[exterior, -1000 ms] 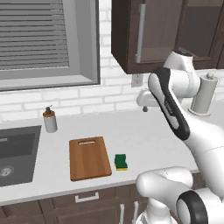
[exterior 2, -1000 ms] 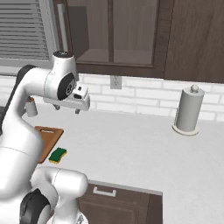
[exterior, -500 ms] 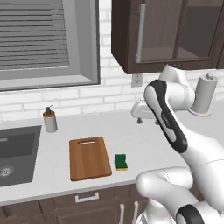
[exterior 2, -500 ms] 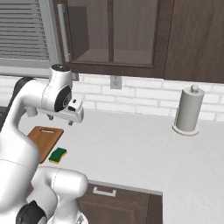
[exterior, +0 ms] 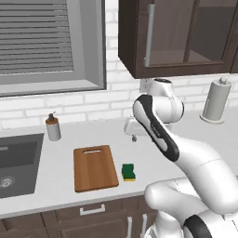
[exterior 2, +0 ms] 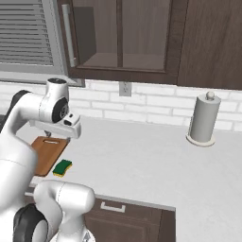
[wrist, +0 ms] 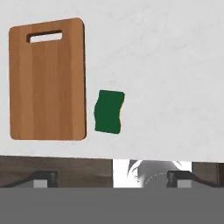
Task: Pick up the sponge from the counter and clean the cutting board by briefly scrubbing or pressing down on the cutting board. Once finished, release the sponge.
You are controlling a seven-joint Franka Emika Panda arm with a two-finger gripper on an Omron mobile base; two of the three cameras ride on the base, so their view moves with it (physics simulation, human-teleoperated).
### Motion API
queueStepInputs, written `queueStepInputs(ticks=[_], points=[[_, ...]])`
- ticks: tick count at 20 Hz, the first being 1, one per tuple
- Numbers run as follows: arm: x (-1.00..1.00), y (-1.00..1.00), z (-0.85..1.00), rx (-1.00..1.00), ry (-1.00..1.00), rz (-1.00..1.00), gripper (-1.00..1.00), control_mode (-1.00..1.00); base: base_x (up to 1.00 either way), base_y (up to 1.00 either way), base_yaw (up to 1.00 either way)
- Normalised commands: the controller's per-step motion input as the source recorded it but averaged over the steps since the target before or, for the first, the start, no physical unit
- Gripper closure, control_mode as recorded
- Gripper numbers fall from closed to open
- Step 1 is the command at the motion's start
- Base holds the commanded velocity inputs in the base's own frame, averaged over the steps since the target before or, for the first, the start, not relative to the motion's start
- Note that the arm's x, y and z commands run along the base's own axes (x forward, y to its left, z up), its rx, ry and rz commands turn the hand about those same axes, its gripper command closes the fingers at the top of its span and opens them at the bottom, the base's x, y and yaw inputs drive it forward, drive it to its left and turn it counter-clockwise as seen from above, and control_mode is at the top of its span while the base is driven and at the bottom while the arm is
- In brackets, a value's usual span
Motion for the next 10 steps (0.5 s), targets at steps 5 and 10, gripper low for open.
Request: queueStepInputs(ticks=[5,10], points=[[0.01,0.38,-0.18,-0.01,0.25,-0.01,-1.0,-1.0,0.0,0.0,0.0],[0.01,0.17,-0.44,-0.03,0.18,0.0,-1.0,-1.0,0.0,0.0,0.0]])
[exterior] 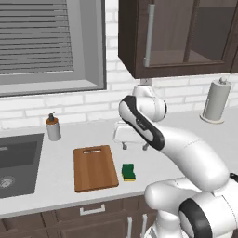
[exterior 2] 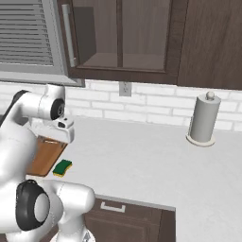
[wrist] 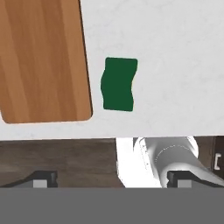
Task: Pick up the sponge from the counter and clean the cutting board by briefly scrubbing or pressing down on the cutting board. Once finished, release the sponge.
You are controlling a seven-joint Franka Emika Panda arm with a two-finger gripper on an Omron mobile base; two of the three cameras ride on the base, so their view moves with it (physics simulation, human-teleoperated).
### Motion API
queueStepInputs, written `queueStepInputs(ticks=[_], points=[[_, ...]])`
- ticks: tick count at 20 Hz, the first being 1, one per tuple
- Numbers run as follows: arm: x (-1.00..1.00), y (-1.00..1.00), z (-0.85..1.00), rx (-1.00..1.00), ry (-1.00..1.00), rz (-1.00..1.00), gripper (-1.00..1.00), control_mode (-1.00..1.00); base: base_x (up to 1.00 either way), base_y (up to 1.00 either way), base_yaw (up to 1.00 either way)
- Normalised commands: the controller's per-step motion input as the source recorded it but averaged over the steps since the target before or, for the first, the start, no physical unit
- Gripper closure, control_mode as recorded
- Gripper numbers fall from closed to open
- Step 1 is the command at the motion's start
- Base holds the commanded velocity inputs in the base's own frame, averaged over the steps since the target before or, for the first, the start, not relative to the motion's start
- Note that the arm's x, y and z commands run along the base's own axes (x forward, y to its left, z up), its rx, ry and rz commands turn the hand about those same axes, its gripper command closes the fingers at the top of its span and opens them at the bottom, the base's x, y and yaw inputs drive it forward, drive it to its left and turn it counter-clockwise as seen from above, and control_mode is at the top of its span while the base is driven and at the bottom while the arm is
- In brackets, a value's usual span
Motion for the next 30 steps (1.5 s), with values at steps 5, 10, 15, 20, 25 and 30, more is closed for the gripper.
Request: queueStepInputs(ticks=[5,10,15,20,25,30], points=[[0.06,0.18,-0.52,-0.09,0.05,0.0,-1.0,-1.0,0.0,0.0,0.0],[0.02,0.04,-0.51,-0.09,0.0,0.0,-1.0,-1.0,0.0,0.0,0.0],[0.1,0.0,-0.47,-0.02,0.0,0.0,-1.0,-1.0,0.0,0.0,0.0],[0.18,0.08,-0.3,0.0,0.0,0.0,-1.0,-1.0,0.0,0.0,0.0],[0.21,0.01,-0.3,0.0,-0.01,0.0,-1.0,-1.0,0.0,0.0,0.0],[0.13,0.0,-0.19,0.0,-0.01,0.0,-1.0,-1.0,0.0,0.0,0.0]])
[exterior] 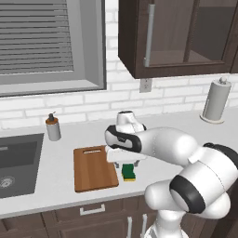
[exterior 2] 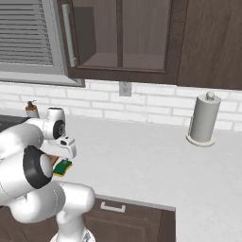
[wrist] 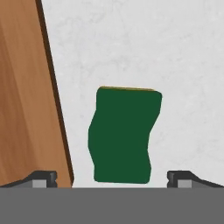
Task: Pick up the sponge from the counter and clean the cutting board by briefly scrubbing or pressing down on the cutting board. Once finished, release the sponge.
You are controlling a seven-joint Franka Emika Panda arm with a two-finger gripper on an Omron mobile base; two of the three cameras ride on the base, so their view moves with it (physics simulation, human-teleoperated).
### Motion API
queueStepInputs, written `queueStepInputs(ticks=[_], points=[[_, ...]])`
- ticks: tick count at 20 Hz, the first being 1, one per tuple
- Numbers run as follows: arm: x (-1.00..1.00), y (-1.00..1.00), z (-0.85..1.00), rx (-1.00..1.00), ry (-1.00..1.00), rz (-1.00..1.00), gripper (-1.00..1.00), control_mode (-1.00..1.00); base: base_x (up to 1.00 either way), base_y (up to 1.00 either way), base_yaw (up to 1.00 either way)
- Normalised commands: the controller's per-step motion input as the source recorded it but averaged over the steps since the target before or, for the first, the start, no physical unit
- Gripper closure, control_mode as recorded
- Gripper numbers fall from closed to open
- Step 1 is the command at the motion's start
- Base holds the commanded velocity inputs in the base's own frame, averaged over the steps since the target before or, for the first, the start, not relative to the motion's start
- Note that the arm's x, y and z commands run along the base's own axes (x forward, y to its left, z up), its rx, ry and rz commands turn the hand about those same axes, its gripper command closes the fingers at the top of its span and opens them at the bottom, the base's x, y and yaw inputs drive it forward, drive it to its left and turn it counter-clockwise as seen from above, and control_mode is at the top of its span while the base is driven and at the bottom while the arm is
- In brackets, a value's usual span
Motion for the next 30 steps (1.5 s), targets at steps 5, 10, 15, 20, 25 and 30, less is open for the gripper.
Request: queueStepInputs(ticks=[5,10,15,20,25,30], points=[[0.0,0.0,-0.16,0.0,0.0,0.0,-1.0,-1.0,0.0,0.0,0.0],[0.0,0.0,-0.19,0.0,0.0,0.0,-1.0,-1.0,0.0,0.0,0.0],[0.0,-0.01,-0.18,0.0,0.01,0.0,-1.0,-1.0,0.0,0.0,0.0],[0.0,-0.02,-0.23,0.0,0.01,0.0,-1.0,-1.0,0.0,0.0,0.0],[0.0,0.0,-0.2,0.0,0.0,0.0,-1.0,-1.0,0.0,0.0,0.0],[0.0,-0.11,-0.19,0.0,0.0,0.0,-1.0,-1.0,0.0,0.0,0.0]])
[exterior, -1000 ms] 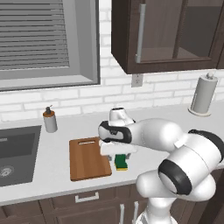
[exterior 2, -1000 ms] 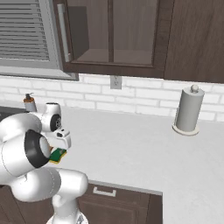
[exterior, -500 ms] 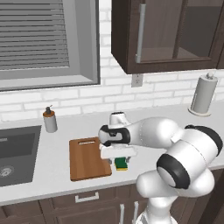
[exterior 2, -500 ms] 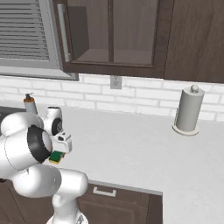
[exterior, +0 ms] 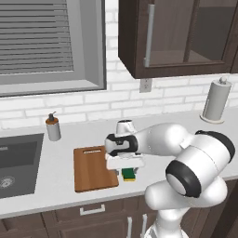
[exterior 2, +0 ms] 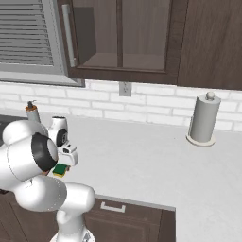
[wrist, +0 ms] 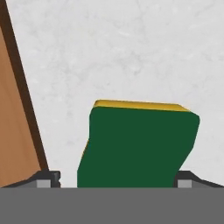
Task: Pick up the sponge from the counter and clean the cutting board by briefly scrubbing or pressing down on the cutting board. Once finished, release the sponge.
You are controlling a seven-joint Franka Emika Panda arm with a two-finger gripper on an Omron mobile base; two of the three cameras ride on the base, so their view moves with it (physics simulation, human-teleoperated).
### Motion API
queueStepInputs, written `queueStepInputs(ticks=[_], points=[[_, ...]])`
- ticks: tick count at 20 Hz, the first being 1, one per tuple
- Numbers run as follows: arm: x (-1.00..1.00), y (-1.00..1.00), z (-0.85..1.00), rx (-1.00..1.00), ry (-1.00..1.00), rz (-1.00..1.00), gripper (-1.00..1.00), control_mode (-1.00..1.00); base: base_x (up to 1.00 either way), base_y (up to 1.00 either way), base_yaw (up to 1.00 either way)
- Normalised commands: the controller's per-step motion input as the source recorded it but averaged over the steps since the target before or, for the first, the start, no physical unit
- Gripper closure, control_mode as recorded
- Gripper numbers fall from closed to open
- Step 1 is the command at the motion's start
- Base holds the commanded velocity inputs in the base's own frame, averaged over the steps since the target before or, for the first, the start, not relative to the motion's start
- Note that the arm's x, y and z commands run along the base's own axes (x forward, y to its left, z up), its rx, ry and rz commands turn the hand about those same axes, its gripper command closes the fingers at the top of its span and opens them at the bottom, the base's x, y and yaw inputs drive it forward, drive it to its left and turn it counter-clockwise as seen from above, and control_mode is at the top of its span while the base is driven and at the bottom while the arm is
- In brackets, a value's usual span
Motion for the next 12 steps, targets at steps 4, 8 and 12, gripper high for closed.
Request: queueStepInputs(ticks=[4,8,12], points=[[0.0,-0.26,-0.25,0.0,0.0,0.0,-1.0,-1.0,0.0,0.0,0.0],[0.0,-0.04,-0.3,0.0,0.0,0.0,-1.0,-1.0,0.0,0.0,0.0],[0.0,0.0,-0.23,0.0,0.0,0.0,1.0,-1.0,0.0,0.0,0.0]])
